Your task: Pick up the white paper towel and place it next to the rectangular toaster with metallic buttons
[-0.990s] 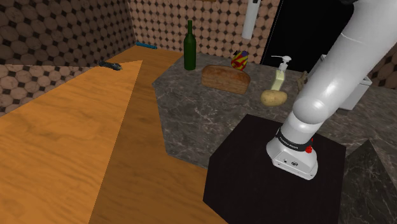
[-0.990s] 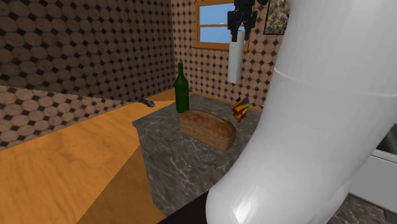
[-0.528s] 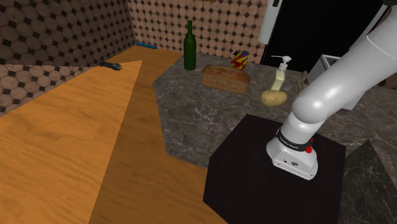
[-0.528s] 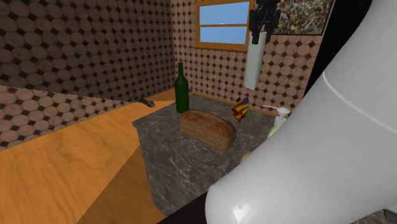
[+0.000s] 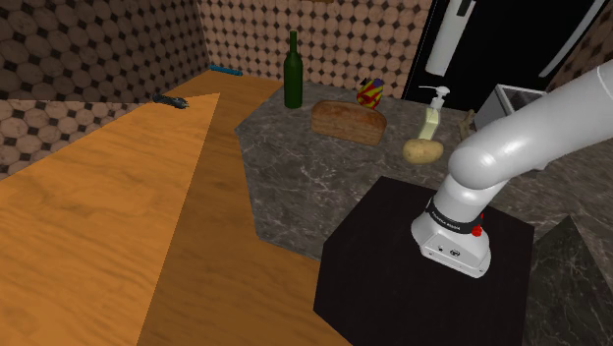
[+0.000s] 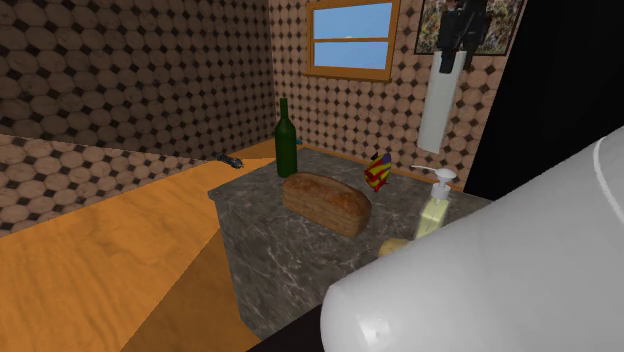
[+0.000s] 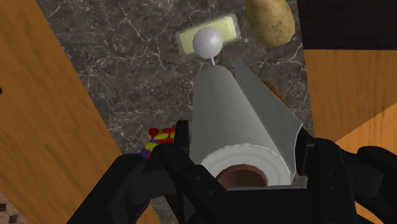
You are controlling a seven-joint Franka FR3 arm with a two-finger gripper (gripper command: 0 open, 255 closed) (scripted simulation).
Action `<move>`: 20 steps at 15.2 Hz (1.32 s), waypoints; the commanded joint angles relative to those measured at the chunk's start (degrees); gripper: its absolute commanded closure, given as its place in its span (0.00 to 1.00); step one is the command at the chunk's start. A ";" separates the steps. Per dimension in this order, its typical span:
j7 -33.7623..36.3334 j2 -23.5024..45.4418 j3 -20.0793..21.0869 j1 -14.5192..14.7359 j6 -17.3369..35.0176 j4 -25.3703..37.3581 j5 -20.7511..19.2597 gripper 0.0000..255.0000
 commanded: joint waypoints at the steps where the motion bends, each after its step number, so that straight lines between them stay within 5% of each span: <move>1: -1.26 -3.39 -0.14 -1.27 -1.25 -1.77 -1.56 1.00; 20: -20.65 -21.89 -8.52 -10.90 -12.23 -3.31 -15.55 1.00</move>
